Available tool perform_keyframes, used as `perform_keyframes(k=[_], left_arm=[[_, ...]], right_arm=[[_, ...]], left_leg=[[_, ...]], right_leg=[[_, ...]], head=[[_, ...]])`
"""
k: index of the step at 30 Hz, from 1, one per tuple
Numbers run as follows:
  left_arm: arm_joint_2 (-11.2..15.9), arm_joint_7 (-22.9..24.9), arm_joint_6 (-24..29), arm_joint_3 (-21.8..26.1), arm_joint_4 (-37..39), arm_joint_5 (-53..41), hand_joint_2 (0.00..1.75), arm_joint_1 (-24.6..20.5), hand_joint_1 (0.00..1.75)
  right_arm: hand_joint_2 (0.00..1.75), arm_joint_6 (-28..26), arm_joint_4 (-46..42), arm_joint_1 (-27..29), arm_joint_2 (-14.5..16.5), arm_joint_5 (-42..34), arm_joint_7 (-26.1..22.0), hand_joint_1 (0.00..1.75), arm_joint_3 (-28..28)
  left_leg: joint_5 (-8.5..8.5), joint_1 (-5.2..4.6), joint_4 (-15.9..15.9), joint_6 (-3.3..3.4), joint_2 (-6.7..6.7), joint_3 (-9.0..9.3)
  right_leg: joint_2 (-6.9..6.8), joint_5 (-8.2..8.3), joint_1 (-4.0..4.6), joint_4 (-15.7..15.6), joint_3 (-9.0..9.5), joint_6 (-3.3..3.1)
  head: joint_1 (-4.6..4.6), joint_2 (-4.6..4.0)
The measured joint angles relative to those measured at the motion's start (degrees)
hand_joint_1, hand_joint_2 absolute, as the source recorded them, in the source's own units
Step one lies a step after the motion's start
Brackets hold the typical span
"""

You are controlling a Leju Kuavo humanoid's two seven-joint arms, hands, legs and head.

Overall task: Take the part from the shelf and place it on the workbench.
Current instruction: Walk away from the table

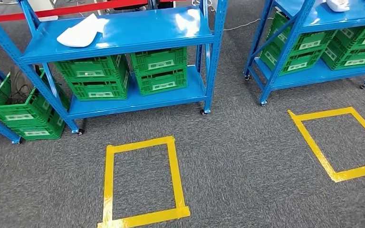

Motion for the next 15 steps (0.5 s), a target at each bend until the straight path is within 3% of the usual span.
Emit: perform_keyframes(k=[1,3,5,8,9,10,11,13,15], left_arm=[[0.01,0.02,-0.03,-0.01,0.01,0.05,0.0,0.05,0.0],[-0.04,0.03,-0.04,-0.01,0.03,0.15,0.0,0.25,0.0],[-0.1,-0.02,-0.02,-0.01,0.05,0.23,0.0,0.17,0.0],[-0.09,-0.07,0.01,-0.03,0.04,0.26,0.0,-0.34,0.0],[-0.09,-0.06,0.03,-0.03,0.05,0.29,0.0,-0.36,0.0],[-0.09,-0.05,0.04,-0.03,0.05,0.33,0.0,-0.3,0.0],[-0.09,-0.06,0.07,-0.04,0.06,0.37,0.0,-0.22,0.0],[-0.16,-0.12,0.13,-0.05,0.05,0.42,0.0,-0.15,0.0],[-0.25,-0.19,0.18,-0.06,0.01,0.43,0.0,-0.26,0.0]], right_arm=[[0.0,0.0,0.01,-0.07,0.03,-0.01,0.06,0.0,0.02],[0.0,0.01,-0.01,-0.15,0.0,-0.05,0.16,0.0,0.06],[0.0,0.0,-0.03,-0.14,-0.05,-0.11,0.19,0.0,0.09],[0.0,0.01,-0.04,-0.26,-0.04,-0.17,0.21,0.0,0.12],[0.0,0.01,-0.04,-0.23,-0.04,-0.2,0.23,0.0,0.16],[0.0,0.01,-0.04,-0.15,-0.04,-0.22,0.29,0.0,0.23],[0.0,0.01,-0.04,-0.07,-0.04,-0.24,0.4,0.0,0.32],[0.0,0.0,-0.03,0.07,-0.14,-0.26,0.69,0.0,0.47],[0.0,-0.01,-0.01,-0.02,-0.27,-0.28,0.87,0.0,0.52]], left_leg=[[-0.63,-0.15,-0.3,0.29,-0.04,0.14],[1.35,0.28,-1.46,1.0,-0.04,1.48],[1.97,0.72,-2.02,1.37,0.04,2.39],[1.4,0.64,-2.12,1.74,-0.03,2.8],[1.08,0.56,-2.12,1.81,-0.07,3.08],[0.72,0.47,-2.12,1.85,-0.13,3.52],[0.34,0.34,-2.12,1.87,-0.19,4.09],[-0.44,0.05,-2.19,1.76,-0.25,5.05],[-0.92,-0.03,-2.43,1.38,-0.24,5.49]], right_leg=[[0.02,-0.32,0.14,-0.04,0.14,0.37],[0.08,-1.24,0.46,-0.01,0.78,1.01],[0.04,-3.12,0.54,2.89,0.2,1.62],[-0.07,-7.04,0.33,13.61,-6.57,2.22],[-0.07,-6.88,0.32,15.76,-8.49,2.21],[-0.07,-5.38,0.37,15.73,-9.41,2.04],[-0.07,-2.77,0.47,13.46,-9.27,1.71],[-0.11,2.36,0.91,6.06,-7.3,0.5],[-0.17,3.94,1.33,1.8,-5.5,-0.5]], head=[[-0.2,0.0],[-0.44,0.0],[0.05,0.0],[1.09,0.0],[1.38,0.0],[1.67,0.0],[1.99,0.0],[2.52,0.0],[2.68,0.0]])
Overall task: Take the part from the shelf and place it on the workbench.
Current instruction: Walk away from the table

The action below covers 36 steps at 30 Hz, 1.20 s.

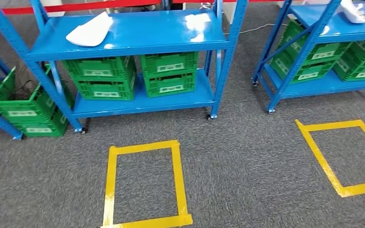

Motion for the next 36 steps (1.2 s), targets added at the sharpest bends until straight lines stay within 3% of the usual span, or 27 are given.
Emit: perform_keyframes(k=[3,5,8,10,11,13,14,15,19,21,23,24,25,26,28,30,32,34,36], left_arm=[[0.02,0.04,0.05,-0.01,-0.02,0.13,0.0,-0.19,0.0],[0.09,0.04,0.12,-0.01,-0.03,0.36,0.0,-0.28,0.0],[0.1,0.01,0.06,-0.01,-0.03,0.69,0.0,-0.23,0.0],[0.13,-0.01,0.08,-0.01,-0.02,0.79,0.0,-0.04,0.0],[0.13,-0.03,0.09,-0.01,-0.02,0.81,0.0,0.04,0.0],[0.13,-0.05,0.09,-0.02,-0.01,0.83,0.0,0.12,0.0],[0.11,-0.06,0.07,-0.02,-0.02,0.84,0.0,0.05,0.0],[0.09,-0.06,0.05,-0.03,-0.03,0.85,0.0,-0.01,0.0],[0.03,-0.05,0.02,-0.03,-0.07,0.98,0.0,-0.01,0.0],[0.03,-0.07,-0.01,-0.03,-0.08,0.99,0.0,0.03,0.0],[0.06,-0.07,-0.04,-0.04,-0.08,0.99,0.0,-0.01,0.0],[0.05,-0.06,-0.06,-0.04,-0.08,0.99,0.0,0.02,0.0],[0.05,-0.06,-0.07,-0.05,-0.08,0.99,0.0,0.1,0.0],[0.05,-0.06,-0.07,-0.06,-0.08,0.99,0.0,0.17,0.0],[0.03,-0.06,-0.08,-0.07,-0.08,1.0,0.0,0.25,0.0],[-0.02,-0.07,-0.11,-0.08,-0.09,1.01,0.0,0.11,0.0],[-0.06,-0.07,-0.15,-0.09,-0.1,1.01,0.0,0.0,0.0],[-0.04,-0.07,-0.13,-0.2,-0.11,1.04,0.0,-0.07,0.0],[0.01,-0.05,-0.1,-0.38,-0.11,1.11,0.0,-0.19,0.0]], right_arm=[[0.0,0.01,-0.01,-0.15,-0.05,-0.06,-0.03,0.0,0.08],[0.0,0.02,-0.03,-0.09,-0.03,-0.2,-0.25,0.0,0.15],[0.0,0.03,-0.03,-0.06,-0.01,-0.38,-0.67,0.0,0.41],[0.0,0.05,-0.03,-0.05,0.0,-0.45,-0.88,0.0,0.55],[0.0,0.07,-0.03,-0.04,0.01,-0.46,-0.93,0.0,0.57],[0.0,0.13,-0.03,-0.02,0.0,-0.46,-0.96,0.0,0.61],[0.0,0.14,-0.03,-0.04,-0.01,-0.46,-0.96,0.0,0.62],[0.0,0.11,-0.03,-0.08,-0.02,-0.46,-0.96,0.0,0.65],[0.0,0.01,-0.04,-0.27,-0.07,-0.52,-0.96,0.0,0.8],[0.0,0.0,-0.06,-0.37,-0.1,-0.61,-0.95,0.0,0.86],[0.0,-0.01,-0.04,-0.33,-0.11,-0.68,-0.94,0.0,0.9],[0.0,-0.01,-0.04,-0.26,-0.12,-0.68,-0.94,0.0,0.91],[0.0,-0.01,-0.03,-0.17,-0.13,-0.68,-0.93,0.0,0.92],[0.0,-0.01,-0.03,-0.1,-0.13,-0.69,-0.93,0.0,0.93],[0.0,-0.01,-0.03,0.04,-0.17,-0.7,-0.93,0.0,0.96],[0.0,0.01,-0.02,-0.01,-0.24,-0.71,-0.93,0.0,0.97],[0.0,0.03,-0.01,-0.12,-0.28,-0.7,-0.93,0.0,0.98],[0.0,0.08,-0.04,-0.08,-0.25,-0.69,-0.93,0.0,1.03],[0.0,0.16,-0.07,-0.01,-0.2,-0.68,-0.9,0.0,1.2]], left_leg=[[-0.1,0.04,-0.62,-0.77,0.07,0.47],[-1.25,0.02,1.53,-1.22,0.08,-0.49],[-4.3,0.7,11.59,-1.93,0.11,-6.69],[-3.34,1.16,14.18,-2.4,0.14,-9.36],[-1.4,1.32,12.28,-2.59,0.16,-9.02],[2.93,1.57,5.02,-2.96,0.22,-6.12],[3.9,1.6,1.88,-2.9,0.21,-4.5],[4.08,1.58,0.02,-2.73,0.19,-3.42],[2.99,1.5,-0.9,-1.24,0.09,-2.24],[2.66,1.6,-1.12,-0.56,0.11,-1.65],[2.14,1.34,-1.12,-0.08,0.1,-1.23],[1.84,1.18,-1.11,0.04,0.06,-0.95],[1.49,1.04,-1.11,0.11,0.0,-0.54],[1.11,0.91,-1.1,0.13,-0.08,-0.03],[0.28,0.75,-1.15,0.08,-0.22,0.96],[-0.44,0.61,-1.25,-0.31,-0.23,1.29],[-0.85,0.69,-1.46,-0.9,-0.15,1.36],[-1.25,0.75,-1.52,-1.49,-0.04,2.15],[-2.6,0.75,1.36,-1.99,0.06,1.17]], right_leg=[[0.08,0.18,-0.13,-1.66,1.32,-0.63],[0.0,0.53,-0.65,-3.25,2.55,-0.92],[-0.05,0.25,-0.97,-4.0,3.48,-1.12],[0.1,-0.3,-1.18,-3.99,4.02,-0.9],[0.18,-0.65,-1.37,-3.98,4.49,-0.65],[0.26,-1.53,-1.65,-3.93,5.33,0.11],[0.27,-2.06,-1.64,-3.82,5.47,0.59],[0.26,-2.43,-1.58,-3.79,5.48,1.06],[0.18,-3.48,-1.65,-3.31,5.69,2.47],[0.11,-5.7,-1.77,1.47,3.49,2.93],[0.08,-8.47,-1.79,9.49,-1.39,3.09],[0.08,-8.82,-1.76,12.41,-3.57,3.05],[0.08,-7.98,-1.71,13.35,-4.86,2.91],[0.08,-6.11,-1.63,12.27,-5.15,2.65],[0.07,-0.86,-1.26,5.31,-3.21,1.69],[-0.01,1.56,-0.75,-0.35,-0.8,0.8],[-0.01,1.16,-0.33,-1.46,0.15,0.37],[0.07,1.17,-0.46,-2.38,1.07,0.02],[-0.03,1.2,-0.89,-3.69,2.42,-0.41]], head=[[0.12,0.0],[-0.12,0.0],[-0.88,0.0],[-1.18,0.0],[-1.33,0.0],[-1.84,0.0],[-2.21,0.0],[-2.37,0.0],[-2.04,0.0],[-1.42,0.0],[-0.61,0.0],[-0.33,0.0],[-0.13,0.0],[0.08,0.0],[0.45,0.0],[0.66,0.0],[0.61,0.0],[0.66,0.0],[0.31,0.0]])
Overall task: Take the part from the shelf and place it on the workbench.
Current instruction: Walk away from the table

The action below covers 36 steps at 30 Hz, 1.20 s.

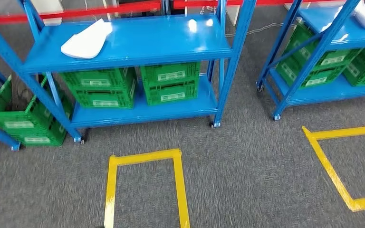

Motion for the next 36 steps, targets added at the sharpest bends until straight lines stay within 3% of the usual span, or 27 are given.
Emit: perform_keyframes(k=[3,5,7,9,14,15,17,19,20,21,23,24,27,30,31,33,34,35,36], left_arm=[[0.09,0.11,-0.01,-0.16,0.01,0.05,0.0,-0.07,0.0],[0.16,0.17,-0.01,-0.27,0.02,0.05,0.0,0.13,0.0],[0.21,0.18,0.01,-0.44,0.04,0.05,0.0,0.29,0.0],[0.21,0.18,-0.01,-0.57,0.03,0.05,0.0,0.19,0.0],[0.17,0.2,-0.02,-0.76,0.01,0.06,0.0,0.13,0.0],[0.18,0.21,-0.02,-0.79,0.01,0.06,0.0,0.11,0.0],[0.21,0.26,-0.03,-0.83,0.01,0.05,0.0,0.08,0.0],[0.21,0.32,-0.05,-0.89,0.01,0.06,0.0,0.16,0.0],[0.21,0.35,-0.05,-0.91,0.01,0.06,0.0,0.24,0.0],[0.2,0.37,-0.05,-0.93,0.01,0.06,0.0,0.3,0.0],[0.09,0.38,-0.05,-0.95,0.0,0.05,0.0,0.31,0.0],[0.02,0.38,-0.05,-0.96,-0.01,0.05,0.0,0.25,0.0],[-0.16,0.44,-0.08,-0.99,-0.03,0.06,0.0,0.03,0.0],[-0.16,0.47,-0.07,-1.01,-0.03,0.06,0.0,-0.22,0.0],[-0.15,0.47,-0.05,-1.01,-0.03,0.06,0.0,-0.24,0.0],[-0.14,0.51,-0.05,-1.01,-0.02,0.06,0.0,-0.23,0.0],[-0.11,0.53,-0.04,-1.01,-0.01,0.06,0.0,-0.13,0.0],[-0.07,0.56,-0.03,-1.01,0.01,0.06,0.0,0.01,0.0],[-0.04,0.58,-0.03,-1.01,0.02,0.07,0.0,0.14,0.0]], right_arm=[[0.0,0.06,0.01,-0.04,0.03,-0.01,0.03,0.0,0.3],[0.0,0.11,0.01,-0.04,0.07,-0.02,0.03,0.0,0.39],[0.0,0.16,0.02,0.03,0.13,-0.02,0.03,0.0,0.55],[0.0,0.19,0.04,0.02,0.14,-0.02,0.03,0.0,0.67],[0.0,0.19,0.04,-0.32,0.12,-0.06,0.04,0.0,0.78],[0.0,0.19,0.03,-0.38,0.13,-0.08,0.05,0.0,0.79],[0.0,0.19,0.03,-0.34,0.13,-0.13,0.08,0.0,0.8],[0.0,0.19,0.03,-0.18,0.11,-0.13,0.11,0.0,0.81],[0.0,0.19,0.03,-0.1,0.1,-0.13,0.13,0.0,0.82],[0.0,0.19,0.03,-0.03,0.1,-0.13,0.14,0.0,0.82],[0.0,0.19,0.05,0.07,-0.03,-0.13,0.15,0.0,0.83],[0.0,0.19,0.07,0.03,-0.1,-0.13,0.16,0.0,0.83],[0.0,0.2,0.08,-0.22,-0.27,-0.13,0.16,0.0,0.83],[0.0,0.2,0.03,-0.07,-0.26,-0.13,0.15,0.0,0.83],[0.0,0.21,0.02,-0.04,-0.24,-0.14,0.15,0.0,0.83],[0.0,0.22,0.03,-0.05,-0.23,-0.14,0.16,0.0,0.84],[0.0,0.22,0.02,-0.07,-0.2,-0.15,0.16,0.0,0.84],[0.0,0.23,0.02,-0.05,-0.17,-0.15,0.16,0.0,0.85],[0.0,0.23,0.01,-0.02,-0.13,-0.14,0.16,0.0,0.85]], left_leg=[[-2.78,0.33,10.13,-0.38,0.05,-6.93],[-1.0,0.4,11.49,-0.48,0.06,-9.4],[3.95,0.47,5.22,-0.51,0.12,-7.7],[6.49,0.39,-0.72,-0.31,0.11,-5.02],[5.77,0.36,-2.23,1.48,-0.05,-3.43],[5.66,0.45,-2.35,1.81,-0.05,-3.2],[5.22,0.31,-2.4,2.3,-0.05,-2.86],[4.63,0.08,-2.4,2.49,-0.12,-2.32],[4.29,-0.03,-2.4,2.52,-0.18,-1.88],[3.92,-0.16,-2.41,2.52,-0.25,-1.34],[3.15,-0.34,-2.49,2.43,-0.32,-0.55],[2.78,-0.36,-2.53,2.24,-0.33,-0.42],[2.17,-0.14,-2.9,1.39,-0.12,-0.31],[0.92,-0.15,-1.13,0.57,0.0,-0.23],[-0.23,-0.08,1.6,0.35,0.0,-1.59],[-2.7,0.22,9.01,-0.11,0.01,-6.41],[-2.92,0.39,11.48,-0.29,0.02,-8.41],[-2.01,0.53,12.05,-0.47,0.03,-9.48],[0.0,0.63,10.43,-0.63,0.05,-9.39]], right_leg=[[-0.06,-0.6,-0.16,-0.42,0.95,-0.34],[0.09,-1.35,-0.28,-0.4,1.77,-0.15],[0.19,-2.32,-0.47,-0.39,2.82,0.37],[0.19,-3.44,-0.37,-0.25,3.32,1.18],[0.15,-5.03,-0.44,1.01,3.3,2.68],[0.13,-6.04,-0.51,3.25,2.2,2.95],[0.08,-8.62,-0.63,10.91,-2.35,3.28],[0.08,-9.18,-0.66,16.74,-6.86,3.25],[0.08,-7.8,-0.59,16.66,-7.72,3.04],[0.09,-5.38,-0.46,14.39,-7.49,2.65],[0.05,-0.54,0.1,7.08,-5.33,1.3],[0.01,0.57,0.39,4.19,-4.09,0.66],[0.01,0.27,0.97,1.65,-2.26,-0.2],[-0.01,0.61,0.38,-0.64,-0.07,-0.39],[-0.08,0.59,0.16,-1.23,0.59,-0.43],[-0.12,0.06,0.11,-1.46,1.2,-0.63],[-0.05,-0.28,0.07,-1.43,1.5,-0.56],[0.04,-0.7,-0.01,-1.38,1.92,-0.43],[0.12,-1.17,-0.14,-1.28,2.47,-0.21]], head=[[-0.9,0.0],[-1.28,0.0],[-1.73,0.0],[-2.15,0.0],[-1.51,0.0],[-1.22,0.0],[-0.51,0.0],[-0.09,0.0],[0.09,0.0],[0.32,0.0],[0.68,0.0],[0.76,0.0],[0.84,0.0],[0.73,0.0],[0.44,0.0],[-0.24,0.0],[-0.46,0.0],[-0.67,0.0],[-0.86,0.0]])
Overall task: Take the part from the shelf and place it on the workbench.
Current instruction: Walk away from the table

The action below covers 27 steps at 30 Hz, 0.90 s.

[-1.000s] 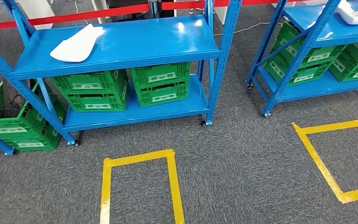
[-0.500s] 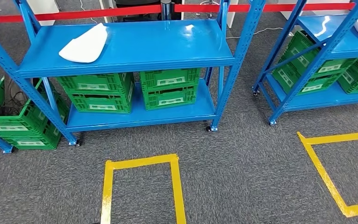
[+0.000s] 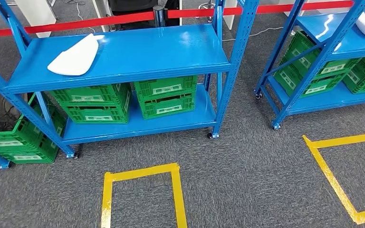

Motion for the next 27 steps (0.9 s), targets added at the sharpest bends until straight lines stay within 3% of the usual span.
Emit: perform_keyframes(k=[1,3,4,8,10,12,13,14,15,17,18,19,21,24,25,27], left_arm=[[0.04,0.0,0.0,0.0,0.01,-0.01,0.0,0.09,0.0],[0.08,0.01,-0.01,-0.01,0.02,-0.01,0.0,0.08,0.0],[0.09,0.01,-0.02,-0.02,0.01,-0.01,0.0,0.04,0.0],[0.11,0.0,-0.01,-0.01,-0.01,-0.01,0.0,0.0,0.0],[0.17,-0.02,-0.01,0.0,-0.03,-0.02,0.0,-0.03,0.0],[0.19,-0.03,-0.02,0.0,-0.03,-0.01,0.0,-0.06,0.0],[0.17,-0.02,-0.02,0.0,-0.03,-0.01,0.0,-0.02,0.0],[0.17,-0.02,-0.02,0.0,-0.03,0.0,0.0,0.06,0.0],[0.17,-0.01,-0.02,0.0,-0.03,0.0,0.0,0.14,0.0],[0.15,-0.02,-0.02,0.0,-0.02,0.0,0.0,0.22,0.0],[0.13,-0.03,-0.02,0.0,-0.03,0.0,0.0,0.18,0.0],[0.1,-0.03,-0.04,0.0,-0.04,0.0,0.0,0.12,0.0],[0.0,0.05,-0.1,-0.01,-0.08,0.0,0.0,-0.02,0.0],[-0.1,0.33,-0.16,-0.02,-0.11,0.02,0.0,-0.27,0.0],[-0.1,0.38,-0.17,-0.03,-0.11,0.03,0.0,-0.34,0.0],[-0.13,0.4,-0.18,-0.05,-0.11,0.12,0.0,-0.31,0.0]], right_arm=[[0.0,0.0,0.01,0.02,0.05,0.0,0.0,0.0,0.0],[0.0,-0.01,0.03,0.05,0.08,0.0,0.0,0.0,0.0],[0.0,-0.02,0.04,0.03,0.08,0.0,0.0,0.0,0.0],[0.0,-0.02,0.02,-0.25,0.09,0.0,0.0,0.0,0.01],[0.0,-0.02,0.0,-0.38,0.12,-0.01,0.0,0.0,0.02],[0.0,-0.02,0.0,-0.32,0.12,-0.01,0.0,0.0,0.02],[0.0,-0.02,0.0,-0.26,0.11,-0.01,0.0,0.0,0.02],[0.0,-0.02,0.0,-0.17,0.12,-0.01,0.0,0.0,0.02],[0.0,-0.02,0.0,-0.09,0.13,-0.01,0.0,0.0,0.02],[0.0,-0.02,0.02,0.1,0.09,-0.01,0.0,0.0,0.02],[0.0,-0.02,0.04,0.14,0.04,-0.01,0.0,0.0,0.02],[0.0,-0.02,0.05,0.11,-0.02,-0.01,0.0,0.0,0.03],[0.0,-0.02,0.07,-0.07,-0.1,-0.02,0.02,0.0,0.04],[0.0,-0.03,0.02,-0.1,-0.09,-0.12,0.17,0.0,0.05],[0.0,-0.03,0.01,-0.07,-0.08,-0.14,0.21,0.0,0.05],[0.0,-0.03,0.02,0.01,-0.08,-0.15,0.24,0.0,0.14]], left_leg=[[2.79,0.13,-3.54,-0.17,0.06,1.11],[5.86,0.15,-10.07,-0.22,0.14,4.0],[6.17,0.08,-11.87,0.0,0.14,5.04],[5.25,-0.07,-12.56,1.65,0.0,6.18],[4.9,0.1,-12.85,2.36,-0.03,6.78],[4.28,-0.03,-12.89,2.78,-0.07,7.3],[3.9,-0.11,-12.88,2.84,-0.13,7.67],[3.47,-0.16,-12.88,2.84,-0.2,8.17],[3.02,-0.2,-12.89,2.82,-0.31,8.8],[2.05,-0.27,-12.95,2.66,-0.49,9.99],[1.57,-0.38,-13.0,2.45,-0.55,10.3],[1.18,-0.39,-13.08,2.17,-0.56,10.43],[0.69,-0.31,-13.46,1.49,-0.46,10.63],[-0.23,-0.26,-12.88,0.7,-0.23,11.17],[-1.17,-0.28,-10.72,0.55,-0.2,10.2],[-3.49,-0.17,-3.45,0.33,-0.13,5.72]], right_leg=[[0.05,-0.6,-0.15,0.19,0.59,0.31],[0.03,-1.99,-0.21,0.68,1.11,1.15],[0.0,-2.56,-0.17,0.84,1.17,1.56],[-0.08,-3.67,-0.35,1.34,1.36,2.86],[-0.11,-5.75,-0.51,5.98,-0.9,3.37],[-0.12,-8.41,-0.64,14.35,-6.09,3.66],[-0.12,-8.75,-0.66,17.54,-8.54,3.7],[-0.12,-7.9,-0.66,18.84,-10.14,3.64],[-0.12,-5.84,-0.64,17.82,-10.64,3.46],[-0.11,-0.14,-0.45,11.03,-9.08,2.7],[-0.14,1.65,-0.23,7.75,-7.85,2.24],[-0.17,2.38,0.02,5.44,-6.79,1.84],[-0.17,1.72,0.49,3.98,-5.63,1.25],[-0.14,1.55,0.22,1.95,-3.81,0.48],[-0.2,1.51,0.03,1.25,-3.07,0.22],[-0.3,0.99,-0.04,0.85,-2.22,-0.2]], head=[[-0.2,0.0],[-0.64,0.0],[-0.68,0.0],[-0.09,0.0],[0.39,0.0],[0.99,0.0],[1.16,0.0],[1.34,0.0],[1.53,0.0],[1.93,0.0],[2.06,0.0],[2.18,0.0],[2.2,0.0],[1.87,0.0],[1.54,0.0],[0.88,0.0]])
